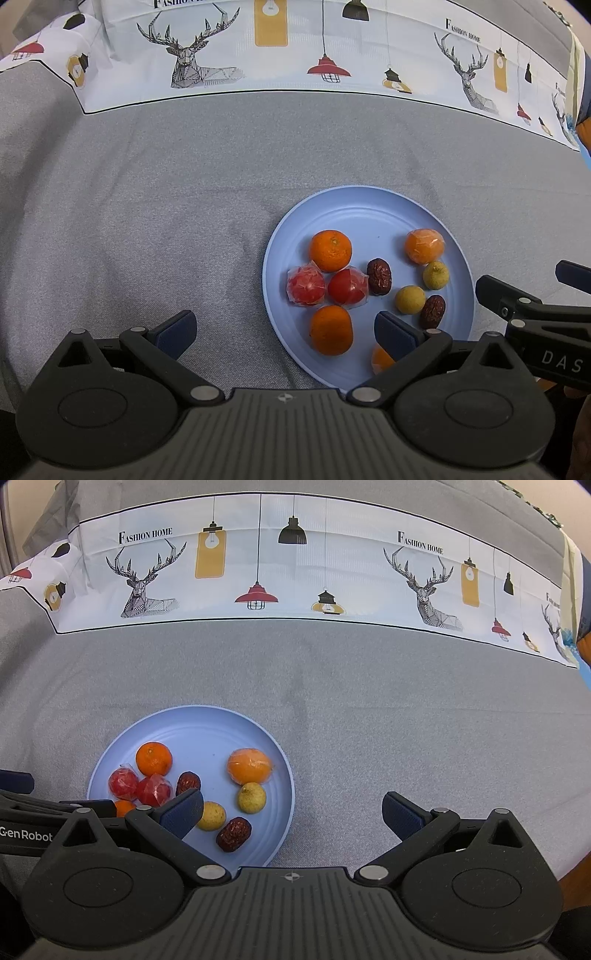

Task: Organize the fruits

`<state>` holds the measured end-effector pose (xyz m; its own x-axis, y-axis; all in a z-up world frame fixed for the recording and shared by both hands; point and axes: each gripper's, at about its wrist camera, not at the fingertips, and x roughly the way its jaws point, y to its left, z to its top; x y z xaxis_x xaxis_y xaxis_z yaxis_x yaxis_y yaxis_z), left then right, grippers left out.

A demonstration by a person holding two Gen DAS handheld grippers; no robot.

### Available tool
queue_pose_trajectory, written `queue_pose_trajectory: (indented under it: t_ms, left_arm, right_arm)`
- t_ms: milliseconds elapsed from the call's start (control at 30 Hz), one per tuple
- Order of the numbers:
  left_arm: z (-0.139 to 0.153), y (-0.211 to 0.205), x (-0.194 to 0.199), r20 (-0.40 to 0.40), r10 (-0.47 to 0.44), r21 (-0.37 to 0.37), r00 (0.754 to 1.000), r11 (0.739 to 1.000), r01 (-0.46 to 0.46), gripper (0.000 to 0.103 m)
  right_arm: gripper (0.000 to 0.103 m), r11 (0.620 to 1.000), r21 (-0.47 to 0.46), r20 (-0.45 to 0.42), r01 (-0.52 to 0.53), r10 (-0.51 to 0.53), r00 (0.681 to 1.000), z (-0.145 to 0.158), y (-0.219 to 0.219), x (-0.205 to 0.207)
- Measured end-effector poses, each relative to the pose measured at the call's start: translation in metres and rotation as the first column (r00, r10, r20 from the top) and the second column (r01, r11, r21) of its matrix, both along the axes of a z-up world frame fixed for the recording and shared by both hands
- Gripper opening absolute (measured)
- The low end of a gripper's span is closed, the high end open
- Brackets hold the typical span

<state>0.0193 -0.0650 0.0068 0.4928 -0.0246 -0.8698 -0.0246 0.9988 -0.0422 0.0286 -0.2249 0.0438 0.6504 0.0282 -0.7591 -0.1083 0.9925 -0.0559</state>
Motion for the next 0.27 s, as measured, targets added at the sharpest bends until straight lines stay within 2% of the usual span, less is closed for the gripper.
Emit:
queue_pose_trajectory:
  t_ms: [267]
  left_arm:
    - [0.0015, -0.0006, -0.0028, 0.017, -0.016, 0.009, 1.000, 1.000, 0.016, 0.102]
  right_arm:
    - [0.102, 1.000, 0.026, 0.025, 0.018, -0.018, 1.000, 0.0015, -0.0034, 0.0002]
